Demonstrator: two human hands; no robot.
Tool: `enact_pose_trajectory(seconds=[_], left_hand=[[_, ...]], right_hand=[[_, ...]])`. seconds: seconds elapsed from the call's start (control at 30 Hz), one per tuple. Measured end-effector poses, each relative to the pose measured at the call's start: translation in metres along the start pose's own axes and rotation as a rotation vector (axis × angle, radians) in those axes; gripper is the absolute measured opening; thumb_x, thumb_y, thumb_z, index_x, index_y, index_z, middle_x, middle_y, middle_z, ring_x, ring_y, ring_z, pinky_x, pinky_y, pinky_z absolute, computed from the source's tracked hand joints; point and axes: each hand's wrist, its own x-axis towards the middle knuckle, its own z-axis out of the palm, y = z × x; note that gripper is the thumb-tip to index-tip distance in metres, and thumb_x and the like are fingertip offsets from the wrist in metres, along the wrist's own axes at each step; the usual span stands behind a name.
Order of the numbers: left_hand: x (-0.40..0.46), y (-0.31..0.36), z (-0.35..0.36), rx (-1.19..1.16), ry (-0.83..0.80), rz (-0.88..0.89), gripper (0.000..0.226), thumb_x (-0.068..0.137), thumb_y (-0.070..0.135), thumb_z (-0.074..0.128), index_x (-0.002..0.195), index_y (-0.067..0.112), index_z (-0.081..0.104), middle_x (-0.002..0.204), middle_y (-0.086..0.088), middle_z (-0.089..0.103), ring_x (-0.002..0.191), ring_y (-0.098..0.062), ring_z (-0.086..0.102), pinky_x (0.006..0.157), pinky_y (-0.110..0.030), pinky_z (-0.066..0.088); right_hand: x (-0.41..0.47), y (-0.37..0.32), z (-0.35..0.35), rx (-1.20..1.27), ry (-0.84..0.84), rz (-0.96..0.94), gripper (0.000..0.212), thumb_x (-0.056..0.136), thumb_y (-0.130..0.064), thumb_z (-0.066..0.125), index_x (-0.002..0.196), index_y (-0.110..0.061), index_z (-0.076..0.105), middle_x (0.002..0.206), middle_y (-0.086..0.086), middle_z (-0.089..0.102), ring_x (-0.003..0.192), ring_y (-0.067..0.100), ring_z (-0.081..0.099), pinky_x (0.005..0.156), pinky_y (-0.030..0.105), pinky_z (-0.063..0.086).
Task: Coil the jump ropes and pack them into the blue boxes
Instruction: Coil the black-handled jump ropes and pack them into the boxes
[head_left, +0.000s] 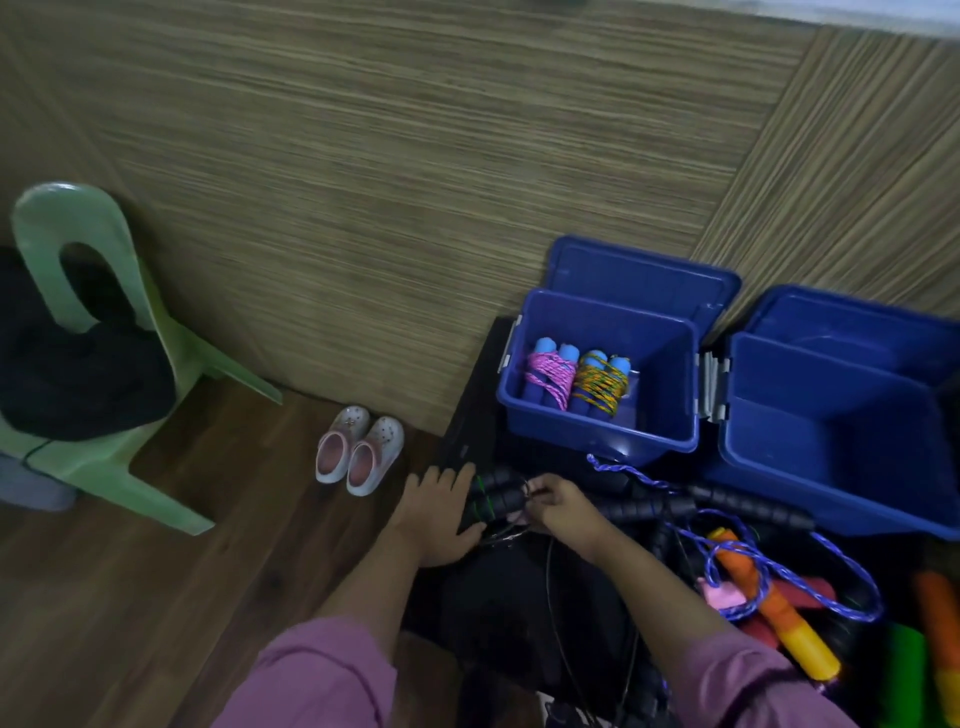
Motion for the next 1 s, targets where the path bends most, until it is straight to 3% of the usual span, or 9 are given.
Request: enact_pose_trajectory(seconds=[0.1,0.17,0.23,0.37,0.53,0.67,0.8,0.9,1.0], left_hand=[[-0.003,-0.010,-0.011,-0.076,0.186,0.028,0.086,0.082,0.061,0.028,0.138,-0.003,0.043,0.112,-0.017,0.062,0.097,-0.034,0.061,0.081,-0.043,0.052],[-0.005,-0.015,-0.029,-0.179,0.202,0.007,0.089,0.081,0.062,0.026,0.143,-0.001,0.035,0.127,-0.016,0.054,0.111,-0.033,0.056,0.090,-0.043,0.049],[-0.007,-0.015,-0.049,-0.256,0.218,0.003,0.091,0.080,0.063,0.024,0.147,0.002,0.027,0.136,-0.013,0.046,0.120,-0.029,0.050,0.097,-0.040,0.044],[-0.005,-0.002,-0.084,-0.317,0.269,0.056,0.077,0.083,0.061,0.031,0.148,0.019,0.026,0.126,-0.009,0.046,0.100,-0.031,0.058,0.085,-0.040,0.050],[0.015,0.038,-0.127,-0.425,0.261,0.162,0.052,0.094,0.052,0.047,0.140,0.051,0.023,0.126,-0.008,0.035,0.099,-0.033,0.058,0.088,-0.037,0.049],[0.033,0.077,-0.158,-0.602,0.262,0.268,0.033,0.098,0.049,0.042,0.128,0.061,0.036,0.116,-0.004,0.037,0.105,-0.025,0.054,0.101,-0.034,0.042],[0.045,0.103,-0.184,-0.655,0.190,0.300,0.024,0.099,0.048,0.040,0.119,0.055,0.050,0.102,0.001,0.042,0.098,-0.015,0.050,0.096,-0.030,0.039],[0.054,0.111,-0.195,-0.672,0.269,0.282,0.019,0.096,0.047,0.042,0.111,0.055,0.052,0.093,0.000,0.047,0.091,-0.012,0.048,0.087,-0.028,0.038],[0.063,0.117,-0.203,-0.755,0.460,0.236,0.016,0.091,0.048,0.042,0.101,0.053,0.053,0.088,-0.002,0.062,0.083,-0.015,0.055,0.083,-0.030,0.044]], right_hand=[[-0.011,-0.027,-0.007,0.180,-0.109,-0.033,0.012,0.097,0.001,0.041,0.096,-0.009,0.048,0.072,0.006,0.063,0.065,0.013,0.067,0.068,0.027,0.053],[-0.016,-0.043,-0.011,0.292,-0.113,-0.103,0.009,0.098,-0.002,0.043,0.098,-0.007,0.050,0.071,0.008,0.056,0.060,0.015,0.065,0.071,0.033,0.055],[-0.019,-0.059,-0.014,0.328,-0.054,-0.179,0.008,0.097,-0.004,0.047,0.096,-0.006,0.054,0.071,0.007,0.048,0.047,0.009,0.051,0.060,0.029,0.054],[-0.028,-0.086,-0.034,0.095,0.132,-0.316,0.009,0.096,-0.009,0.053,0.092,-0.008,0.061,0.060,0.001,0.040,0.039,0.000,0.036,0.042,0.017,0.037],[-0.051,-0.118,-0.088,-0.038,0.311,-0.455,0.012,0.094,-0.009,0.057,0.086,-0.009,0.066,0.058,-0.006,0.054,0.041,-0.005,0.045,0.048,0.012,0.036],[-0.070,-0.142,-0.136,-0.144,0.497,-0.513,0.011,0.091,-0.019,0.062,0.087,-0.012,0.069,0.055,-0.013,0.057,0.043,-0.004,0.048,0.051,0.019,0.038],[-0.093,-0.151,-0.160,-0.119,0.565,-0.531,0.016,0.093,-0.019,0.059,0.092,-0.006,0.069,0.068,0.003,0.059,0.057,0.011,0.054,0.055,0.032,0.050],[-0.098,-0.149,-0.154,0.077,0.552,-0.493,0.023,0.097,-0.020,0.053,0.078,-0.008,0.058,0.046,-0.004,0.043,0.037,0.011,0.042,0.044,0.026,0.038],[-0.094,-0.148,-0.136,0.340,0.423,-0.442,0.027,0.099,-0.020,0.049,0.075,-0.009,0.052,0.054,0.003,0.037,0.039,0.011,0.036,0.040,0.023,0.034]])
